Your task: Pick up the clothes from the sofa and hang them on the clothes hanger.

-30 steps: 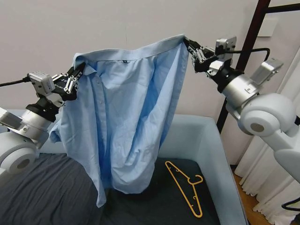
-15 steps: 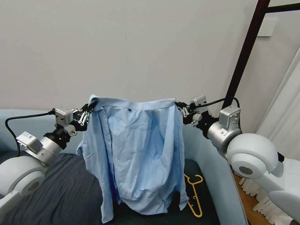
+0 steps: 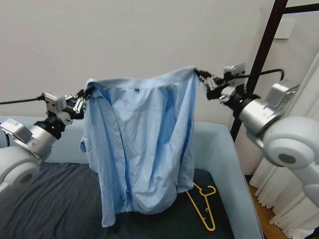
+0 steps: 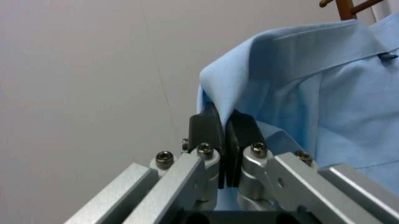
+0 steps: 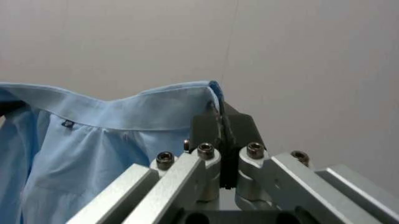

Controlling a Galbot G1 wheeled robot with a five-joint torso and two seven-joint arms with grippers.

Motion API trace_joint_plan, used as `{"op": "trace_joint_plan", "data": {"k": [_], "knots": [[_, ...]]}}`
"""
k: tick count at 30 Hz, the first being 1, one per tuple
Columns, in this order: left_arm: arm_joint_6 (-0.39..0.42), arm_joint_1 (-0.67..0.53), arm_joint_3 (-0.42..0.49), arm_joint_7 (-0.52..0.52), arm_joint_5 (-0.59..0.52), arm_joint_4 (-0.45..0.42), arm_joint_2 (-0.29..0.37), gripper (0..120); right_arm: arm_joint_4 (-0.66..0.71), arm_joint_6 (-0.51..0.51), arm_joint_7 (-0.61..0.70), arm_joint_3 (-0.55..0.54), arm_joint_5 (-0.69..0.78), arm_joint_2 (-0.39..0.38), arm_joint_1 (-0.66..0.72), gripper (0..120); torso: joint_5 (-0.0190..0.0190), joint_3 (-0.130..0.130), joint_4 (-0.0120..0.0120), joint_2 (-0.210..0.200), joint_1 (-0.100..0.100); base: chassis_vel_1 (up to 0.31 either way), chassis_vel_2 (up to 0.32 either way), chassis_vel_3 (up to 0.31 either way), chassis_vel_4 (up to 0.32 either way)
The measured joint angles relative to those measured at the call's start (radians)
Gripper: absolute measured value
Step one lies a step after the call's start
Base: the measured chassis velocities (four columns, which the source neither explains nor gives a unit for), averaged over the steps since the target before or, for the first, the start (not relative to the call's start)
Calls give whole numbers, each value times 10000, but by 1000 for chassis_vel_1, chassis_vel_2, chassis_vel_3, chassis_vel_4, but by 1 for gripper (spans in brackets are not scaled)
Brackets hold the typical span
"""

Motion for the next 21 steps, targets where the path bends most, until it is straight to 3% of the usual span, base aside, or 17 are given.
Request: {"op": "trace_joint_plan", "data": {"k": [6,10,13,16,21], "knots": [[-168,843,539,498,606,37,-442,0,359,-386,971,-1167,-1213,116,-1702,0,-2,1,3,-2,0,0,0,0,0],[-291,1654,784,1196,1165,191,-633,0,-118,-605,1790,-2413,-2201,603,-2631,0,0,1,-3,-1,0,0,0,0,0],[-337,2437,757,1751,1757,424,-797,0,-805,-630,2469,-3386,-2438,1265,-3078,0,-3,1,8,-1,0,0,0,0,0],[-337,2745,753,1882,1992,601,-1004,0,-1289,-163,2387,-3637,-2614,1621,-3344,0,-1,1,6,-2,0,0,0,0,0],[-379,3410,692,2021,2175,871,-1640,0,-2355,1319,1188,-3862,-2824,2213,-3665,0,-1,1,2,-1,0,0,0,0,0]]}}
